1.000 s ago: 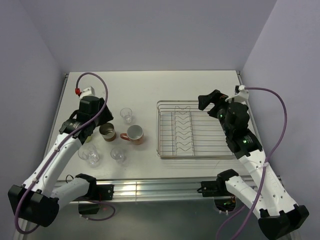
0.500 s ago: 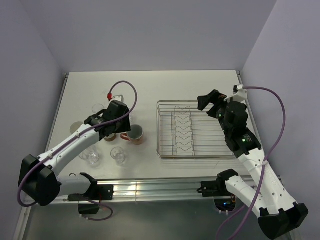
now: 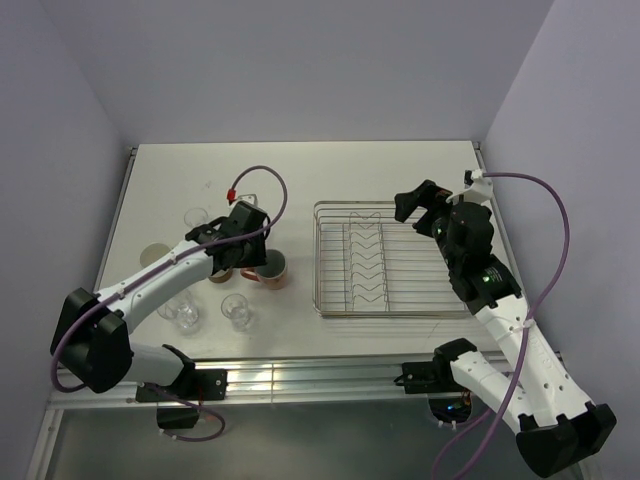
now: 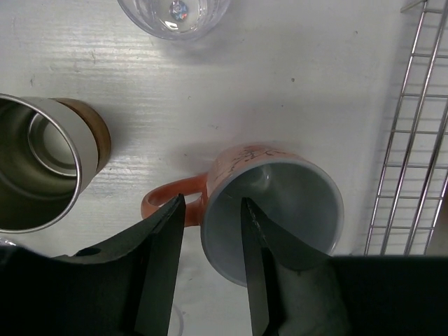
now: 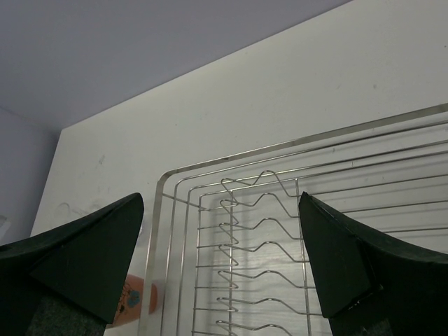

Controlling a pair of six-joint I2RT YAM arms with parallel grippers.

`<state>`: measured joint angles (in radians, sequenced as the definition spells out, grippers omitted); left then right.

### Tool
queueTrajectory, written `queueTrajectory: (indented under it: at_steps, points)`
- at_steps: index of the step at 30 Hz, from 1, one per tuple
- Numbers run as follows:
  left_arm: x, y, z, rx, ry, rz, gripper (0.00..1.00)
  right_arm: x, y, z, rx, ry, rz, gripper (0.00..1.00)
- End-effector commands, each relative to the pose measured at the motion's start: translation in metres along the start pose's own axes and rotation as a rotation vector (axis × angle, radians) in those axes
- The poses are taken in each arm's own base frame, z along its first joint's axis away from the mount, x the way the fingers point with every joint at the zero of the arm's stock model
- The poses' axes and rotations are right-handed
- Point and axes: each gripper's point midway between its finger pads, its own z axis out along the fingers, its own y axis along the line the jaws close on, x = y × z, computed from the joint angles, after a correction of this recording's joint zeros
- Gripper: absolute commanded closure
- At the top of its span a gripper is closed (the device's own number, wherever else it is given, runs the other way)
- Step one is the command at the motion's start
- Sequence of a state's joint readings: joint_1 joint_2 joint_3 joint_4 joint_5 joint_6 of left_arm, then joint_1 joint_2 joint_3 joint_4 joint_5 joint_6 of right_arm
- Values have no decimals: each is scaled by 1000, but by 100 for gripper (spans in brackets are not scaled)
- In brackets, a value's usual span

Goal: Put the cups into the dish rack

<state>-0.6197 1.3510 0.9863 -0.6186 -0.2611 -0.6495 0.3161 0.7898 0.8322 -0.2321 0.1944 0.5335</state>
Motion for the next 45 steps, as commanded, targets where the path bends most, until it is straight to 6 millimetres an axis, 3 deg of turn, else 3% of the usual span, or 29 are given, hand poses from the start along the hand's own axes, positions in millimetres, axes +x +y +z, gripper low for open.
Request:
queueTrajectory:
  at_steps: [1,19,23,25,28,33,39,44,45]
  points:
    - [-8,-4,1,-4,-30,-17,57,-13,3,-1,2,-34,-10,1]
    - [12,-4,28,-21,38,2,74,-12,0,3,29,-19,-31,1]
    - [16,-4,30,-21,47,2,85,-11,-1,4,32,-14,-34,1]
    - [16,-4,30,-18,49,2,98,-10,-2,4,35,-11,-35,1]
    - [7,-9,22,2,27,-1,100,-9,-2,5,38,-7,-36,1]
    - [-24,-21,-14,70,-37,-3,100,-8,-4,6,44,-2,-41,1]
    - [-73,-39,-82,190,-169,-5,100,-10,-2,6,41,-7,-37,1]
    - [-127,-59,-146,401,-333,-27,100,-24,34,1,-111,-4,3,1]
    - [-135,-77,-162,528,-350,-14,100,-27,51,-1,-190,2,21,1]
